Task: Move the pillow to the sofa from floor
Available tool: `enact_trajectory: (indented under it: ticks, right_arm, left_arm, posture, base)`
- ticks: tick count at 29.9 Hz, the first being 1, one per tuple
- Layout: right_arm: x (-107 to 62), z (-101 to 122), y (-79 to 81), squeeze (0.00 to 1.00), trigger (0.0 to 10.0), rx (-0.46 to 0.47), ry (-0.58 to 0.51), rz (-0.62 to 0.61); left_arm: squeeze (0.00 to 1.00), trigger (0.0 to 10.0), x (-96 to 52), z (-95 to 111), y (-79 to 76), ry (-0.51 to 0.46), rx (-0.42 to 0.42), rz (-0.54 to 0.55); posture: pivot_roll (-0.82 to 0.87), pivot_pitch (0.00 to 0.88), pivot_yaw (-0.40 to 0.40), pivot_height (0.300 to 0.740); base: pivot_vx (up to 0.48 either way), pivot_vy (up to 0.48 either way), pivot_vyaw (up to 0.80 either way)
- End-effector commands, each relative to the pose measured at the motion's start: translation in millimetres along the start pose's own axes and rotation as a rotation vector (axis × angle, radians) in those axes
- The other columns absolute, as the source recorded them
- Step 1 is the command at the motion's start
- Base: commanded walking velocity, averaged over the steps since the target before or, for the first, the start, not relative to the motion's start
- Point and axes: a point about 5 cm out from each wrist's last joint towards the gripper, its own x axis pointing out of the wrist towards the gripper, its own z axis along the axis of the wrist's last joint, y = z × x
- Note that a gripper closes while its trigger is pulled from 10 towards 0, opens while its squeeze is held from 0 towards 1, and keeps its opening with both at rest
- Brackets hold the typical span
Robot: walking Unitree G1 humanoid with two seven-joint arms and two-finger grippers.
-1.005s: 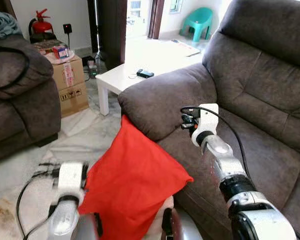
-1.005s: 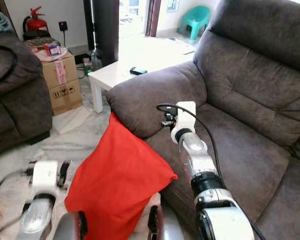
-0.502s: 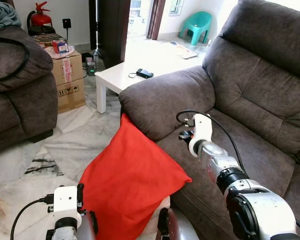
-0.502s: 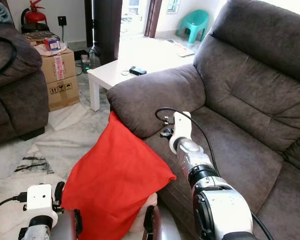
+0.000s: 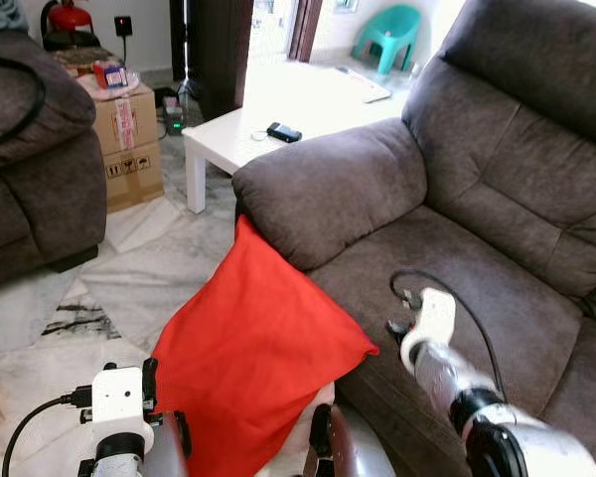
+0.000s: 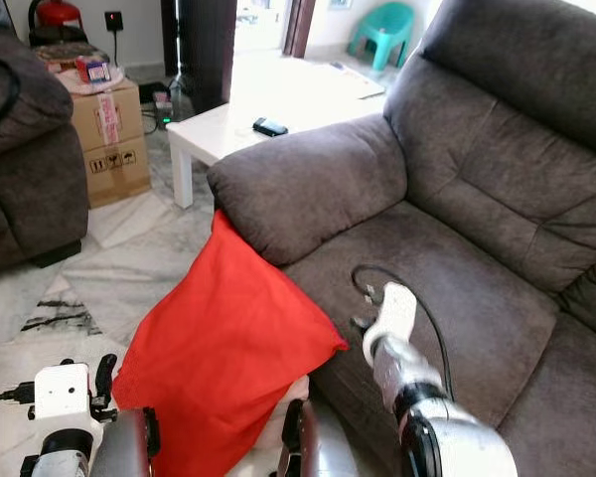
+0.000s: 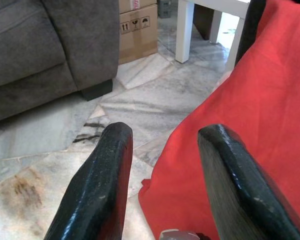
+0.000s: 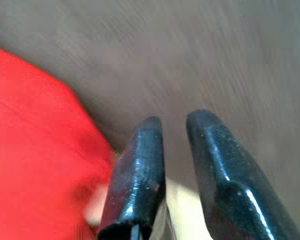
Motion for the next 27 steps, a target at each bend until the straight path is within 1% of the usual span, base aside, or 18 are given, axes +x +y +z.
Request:
enact_trajectory:
  ticks: [1, 3, 5, 6, 7, 8, 9, 10, 11, 12, 13, 14, 19, 21, 22, 23, 27]
  right_arm:
    - [-0.5, -2, -6.4, 0.00, 10.0, 0.055, 0.007, -0.026]
    - [-0.5, -10, -6.5, 0.00, 10.0, 0.092, 0.024, -0.026]
    - [-0.5, -12, -5.5, 0.00, 10.0, 0.113, 0.026, -0.017]
    - [-0.4, -13, -3.5, 0.00, 10.0, 0.162, 0.023, 0.001]
    - [-0.3, -12, -0.6, 0.35, 10.0, 0.215, 0.013, 0.027]
    - [-0.3, -12, -0.6, 0.35, 10.0, 0.215, 0.013, 0.027]
    - [-0.2, -9, 2.6, 0.96, 10.0, 0.261, -0.003, 0.060]
    - [-0.2, -7, 4.8, 0.96, 10.0, 0.292, -0.013, 0.084]
    - [-0.2, -7, 4.8, 0.96, 10.0, 0.292, -0.013, 0.084]
    - [-0.3, -2, 6.4, 1.00, 10.0, 0.332, -0.029, 0.116]
    - [-0.4, -1, 6.8, 1.00, 10.0, 0.342, -0.034, 0.124]
    - [-0.6, 1, 6.7, 1.00, 10.0, 0.382, -0.039, 0.141]
    - [-2.2, 3, -2.0, 1.00, 10.0, 0.361, -0.069, 0.174]
    - [-2.8, 1, -6.8, 1.00, 10.0, 0.366, -0.070, 0.175]
    - [-2.8, 1, -6.8, 1.00, 10.0, 0.366, -0.070, 0.175]
    - [-3.4, 2, -10.0, 1.00, 10.0, 0.368, -0.087, 0.178]
    - [-3.9, 4, -12.4, 1.00, 10.0, 0.378, -0.105, 0.185]
  left_arm:
    - [0.00, 10.0, -2.7, 5, -6.1, -0.007, 0.013, -0.026]
    - [0.00, 10.0, -3.4, 8, -5.0, -0.012, 0.019, -0.030]
    - [0.00, 10.0, -2.8, 10, -4.4, -0.013, 0.021, -0.031]
    - [0.00, 10.0, -2.3, 12, -3.2, -0.016, 0.022, -0.029]
    - [0.00, 10.0, -1.9, 13, -2.5, -0.018, 0.024, -0.028]
    - [0.00, 10.0, -1.9, 13, -2.5, -0.018, 0.024, -0.028]
    - [0.00, 10.0, -1.7, 14, -2.3, -0.019, 0.025, -0.027]
    - [0.00, 10.0, -1.7, 14, -2.2, -0.019, 0.024, -0.025]
    - [0.00, 10.0, -1.7, 14, -2.2, -0.019, 0.024, -0.025]
    - [0.00, 10.0, -1.7, 15, -2.7, -0.020, 0.023, -0.024]
    - [0.00, 10.0, -1.7, 15, -2.9, -0.020, 0.022, -0.024]
    - [0.00, 10.0, -1.9, 15, -3.7, -0.017, 0.018, -0.021]
    - [0.00, 10.0, -2.0, 16, -7.9, -0.017, 0.007, -0.022]
    - [0.00, 10.0, -2.6, 17, -7.3, -0.018, 0.004, -0.019]
    - [0.00, 10.0, -2.6, 17, -7.3, -0.018, 0.004, -0.019]
    - [0.00, 10.0, -2.8, 17, -6.2, -0.018, 0.004, -0.019]
    - [0.00, 10.0, -3.1, 17, -5.0, -0.017, 0.006, -0.019]
  posture:
    - [0.16, 0.116, -0.234, 0.572]
    - [0.16, 0.123, -0.229, 0.572]
    - [0.16, 0.123, -0.229, 0.572]
    - [0.17, 0.127, -0.229, 0.572]
    - [0.16, 0.129, -0.229, 0.572]
    - [0.16, 0.129, -0.229, 0.572]
    - [0.17, 0.128, -0.231, 0.572]
    - [0.17, 0.128, -0.231, 0.572]
    - [0.17, 0.128, -0.231, 0.572]
    - [0.17, 0.128, -0.232, 0.572]
    - [0.17, 0.127, -0.233, 0.572]
    - [0.16, 0.124, -0.237, 0.572]
    - [0.17, 0.123, -0.241, 0.572]
    - [0.17, 0.122, -0.242, 0.572]
    - [0.17, 0.122, -0.242, 0.572]
    - [0.17, 0.129, -0.237, 0.572]
    - [0.17, 0.131, -0.235, 0.572]
  base:
    - [0.000, 0.000, 0.00]
    - [0.000, 0.000, 0.00]
    - [0.000, 0.000, 0.00]
    - [0.000, 0.000, 0.00]
    - [0.000, 0.000, 0.00]
    - [0.000, 0.000, 0.00]
    - [0.000, 0.000, 0.00]
    - [0.000, 0.000, 0.00]
    - [0.000, 0.000, 0.00]
    - [0.000, 0.000, 0.00]
    - [0.000, 0.000, 0.00]
    - [0.000, 0.000, 0.00]
    - [0.000, 0.000, 0.00]
    - [0.000, 0.000, 0.00]
    - [0.000, 0.000, 0.00]
    - [0.000, 0.000, 0.00]
    - [0.000, 0.000, 0.00]
